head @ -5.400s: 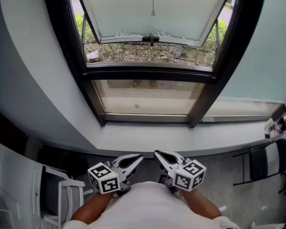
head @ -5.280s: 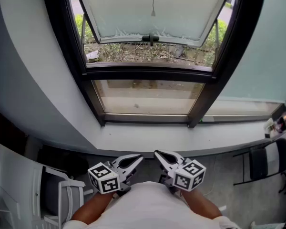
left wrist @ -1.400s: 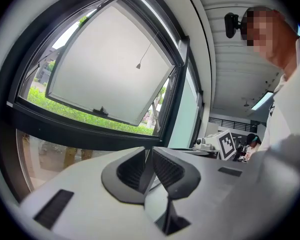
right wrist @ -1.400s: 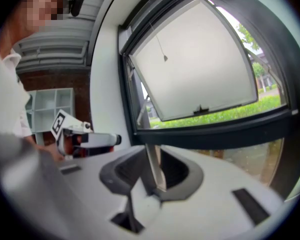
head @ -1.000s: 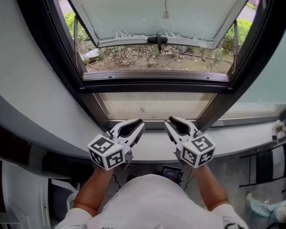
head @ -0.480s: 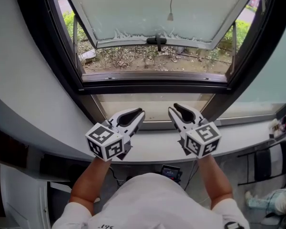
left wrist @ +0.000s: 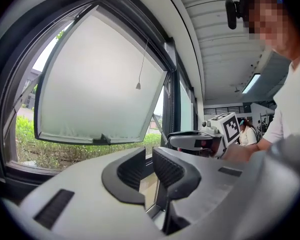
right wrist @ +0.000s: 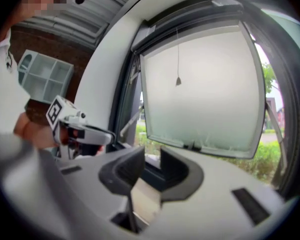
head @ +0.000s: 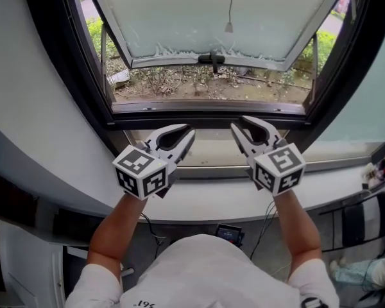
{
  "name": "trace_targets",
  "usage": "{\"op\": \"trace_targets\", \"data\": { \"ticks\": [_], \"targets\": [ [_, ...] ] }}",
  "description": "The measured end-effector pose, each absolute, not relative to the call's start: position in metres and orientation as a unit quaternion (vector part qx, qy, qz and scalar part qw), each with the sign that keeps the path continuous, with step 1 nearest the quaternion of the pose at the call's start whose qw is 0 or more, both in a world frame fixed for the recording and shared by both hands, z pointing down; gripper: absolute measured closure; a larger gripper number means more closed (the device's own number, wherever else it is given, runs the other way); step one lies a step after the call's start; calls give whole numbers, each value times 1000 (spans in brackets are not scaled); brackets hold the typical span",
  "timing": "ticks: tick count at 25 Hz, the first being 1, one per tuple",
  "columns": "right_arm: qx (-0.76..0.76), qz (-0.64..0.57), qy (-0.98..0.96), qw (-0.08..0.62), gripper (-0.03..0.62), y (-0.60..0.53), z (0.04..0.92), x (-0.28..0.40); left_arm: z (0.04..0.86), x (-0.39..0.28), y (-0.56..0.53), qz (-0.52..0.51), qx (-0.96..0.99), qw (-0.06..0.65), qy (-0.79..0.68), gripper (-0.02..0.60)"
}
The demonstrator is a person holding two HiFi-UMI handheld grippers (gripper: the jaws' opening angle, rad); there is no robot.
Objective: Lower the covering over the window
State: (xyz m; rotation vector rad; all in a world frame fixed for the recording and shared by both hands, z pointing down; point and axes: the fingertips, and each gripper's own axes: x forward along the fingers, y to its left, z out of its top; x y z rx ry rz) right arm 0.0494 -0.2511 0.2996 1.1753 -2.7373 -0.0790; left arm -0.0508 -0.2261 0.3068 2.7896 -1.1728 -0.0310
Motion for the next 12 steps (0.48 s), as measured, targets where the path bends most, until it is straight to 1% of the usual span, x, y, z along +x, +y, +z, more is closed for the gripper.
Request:
{"op": "trace_targets", "data": {
  "ticks": [12],
  "targets": [
    [392, -90, -912, 79, 490, -284, 241, 40, 275, -52, -254, 7, 915, 15, -402, 540]
  ]
}}
